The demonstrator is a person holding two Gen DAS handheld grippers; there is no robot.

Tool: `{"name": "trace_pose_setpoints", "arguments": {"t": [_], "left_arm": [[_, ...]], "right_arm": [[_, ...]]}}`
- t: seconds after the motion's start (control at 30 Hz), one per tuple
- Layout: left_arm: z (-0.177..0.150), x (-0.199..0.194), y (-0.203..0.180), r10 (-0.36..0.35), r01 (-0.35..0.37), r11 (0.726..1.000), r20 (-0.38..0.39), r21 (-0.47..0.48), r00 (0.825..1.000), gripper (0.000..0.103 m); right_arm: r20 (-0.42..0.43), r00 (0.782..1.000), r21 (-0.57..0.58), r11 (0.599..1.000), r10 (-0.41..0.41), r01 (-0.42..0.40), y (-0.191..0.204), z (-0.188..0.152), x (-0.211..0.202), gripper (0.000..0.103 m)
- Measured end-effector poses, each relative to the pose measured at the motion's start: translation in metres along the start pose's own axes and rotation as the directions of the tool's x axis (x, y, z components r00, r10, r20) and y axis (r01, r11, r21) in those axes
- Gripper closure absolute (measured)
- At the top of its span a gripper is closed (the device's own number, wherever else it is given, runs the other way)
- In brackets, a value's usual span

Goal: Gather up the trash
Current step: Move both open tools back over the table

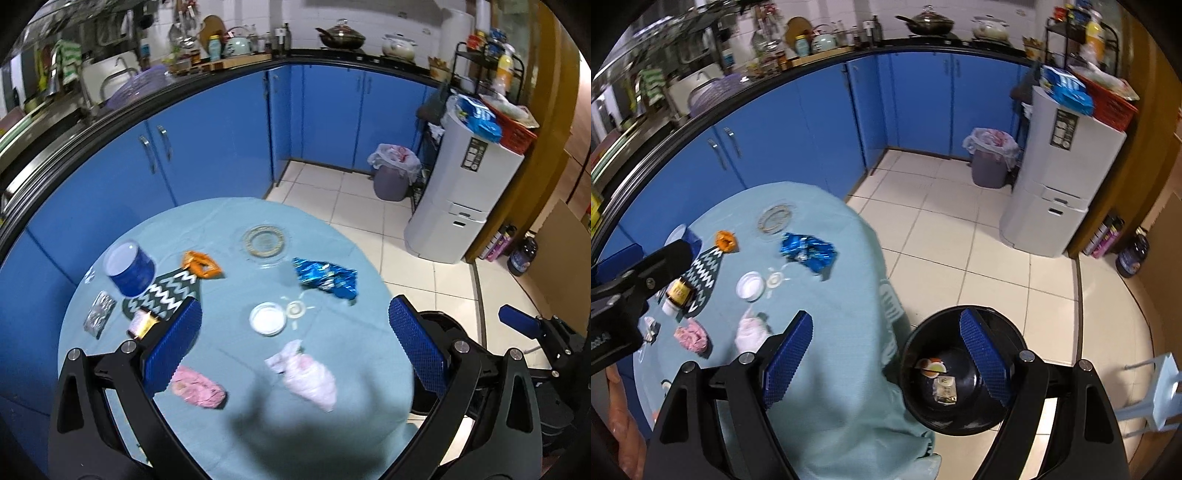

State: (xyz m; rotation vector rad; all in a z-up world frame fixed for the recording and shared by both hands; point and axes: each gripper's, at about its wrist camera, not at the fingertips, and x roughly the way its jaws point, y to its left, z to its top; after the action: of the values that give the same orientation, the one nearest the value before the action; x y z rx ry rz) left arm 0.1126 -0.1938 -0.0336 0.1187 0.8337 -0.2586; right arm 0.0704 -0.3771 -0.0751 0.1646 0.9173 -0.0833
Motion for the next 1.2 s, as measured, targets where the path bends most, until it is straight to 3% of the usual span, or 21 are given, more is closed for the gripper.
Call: {"name": "trace_pose_setpoints", "arguments": {"t": [0.67, 1.2], "left_arm": [[-0.057, 0.029, 0.108, 0.106, -0.129, 0.976, -0.14, -0.173, 0.984, 0.003], [-0.085, 0.067, 0.134, 0.087, -0.149, 0.967, -0.283, -0.206, 0.955, 0.003]], "right_arm": [[-0.128, 0.989, -0.184, 0.978, 0.072, -0.095, 0.092, -0.02, 0.041, 0.023], [-0.25, 0.965, -0.22, 0.966, 0.076, -0.133, 0.121, -0.031, 0.08, 0.023]]}}
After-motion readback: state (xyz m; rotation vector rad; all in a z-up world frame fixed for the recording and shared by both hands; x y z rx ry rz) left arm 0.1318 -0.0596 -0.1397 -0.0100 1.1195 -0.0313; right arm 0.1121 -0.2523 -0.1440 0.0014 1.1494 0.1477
